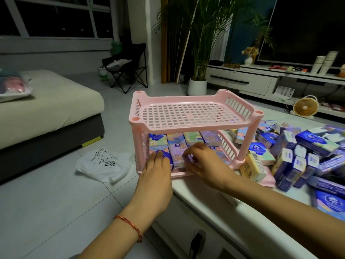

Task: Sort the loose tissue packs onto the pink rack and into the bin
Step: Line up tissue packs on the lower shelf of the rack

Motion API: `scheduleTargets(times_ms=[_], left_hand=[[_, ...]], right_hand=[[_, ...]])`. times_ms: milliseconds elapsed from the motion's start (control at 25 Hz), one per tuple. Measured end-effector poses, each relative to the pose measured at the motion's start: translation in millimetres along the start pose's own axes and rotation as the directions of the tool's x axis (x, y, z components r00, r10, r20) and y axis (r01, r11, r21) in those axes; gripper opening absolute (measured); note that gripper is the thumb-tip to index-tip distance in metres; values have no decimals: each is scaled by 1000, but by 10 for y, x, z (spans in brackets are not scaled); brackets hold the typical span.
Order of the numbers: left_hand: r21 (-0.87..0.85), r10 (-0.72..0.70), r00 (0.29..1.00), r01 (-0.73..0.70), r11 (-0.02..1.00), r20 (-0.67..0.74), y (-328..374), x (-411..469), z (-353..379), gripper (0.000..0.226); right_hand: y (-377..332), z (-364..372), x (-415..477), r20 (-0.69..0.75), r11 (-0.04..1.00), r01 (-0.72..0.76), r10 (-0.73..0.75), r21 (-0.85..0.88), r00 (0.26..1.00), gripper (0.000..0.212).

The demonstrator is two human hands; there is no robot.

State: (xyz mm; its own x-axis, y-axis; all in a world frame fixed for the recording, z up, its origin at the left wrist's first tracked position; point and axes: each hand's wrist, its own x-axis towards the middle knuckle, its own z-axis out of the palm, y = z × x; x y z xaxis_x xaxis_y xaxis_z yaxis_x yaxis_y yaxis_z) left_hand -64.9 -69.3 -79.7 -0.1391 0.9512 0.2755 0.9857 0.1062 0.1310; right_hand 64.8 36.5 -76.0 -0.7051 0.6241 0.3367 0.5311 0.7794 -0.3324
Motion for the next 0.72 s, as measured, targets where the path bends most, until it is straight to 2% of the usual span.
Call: scheduleTargets(times_ms=[480, 720], left_hand=[[-96, 2, 998, 4, 995, 68, -26, -11, -21, 47], [-168, -21, 996, 35, 985, 82, -30, -19, -44, 41]], right_hand=[[-48, -38, -9, 26, 1000, -20, 20, 16, 999, 20], [-85, -141, -48, 79, 999, -37, 37, -7, 996, 27]])
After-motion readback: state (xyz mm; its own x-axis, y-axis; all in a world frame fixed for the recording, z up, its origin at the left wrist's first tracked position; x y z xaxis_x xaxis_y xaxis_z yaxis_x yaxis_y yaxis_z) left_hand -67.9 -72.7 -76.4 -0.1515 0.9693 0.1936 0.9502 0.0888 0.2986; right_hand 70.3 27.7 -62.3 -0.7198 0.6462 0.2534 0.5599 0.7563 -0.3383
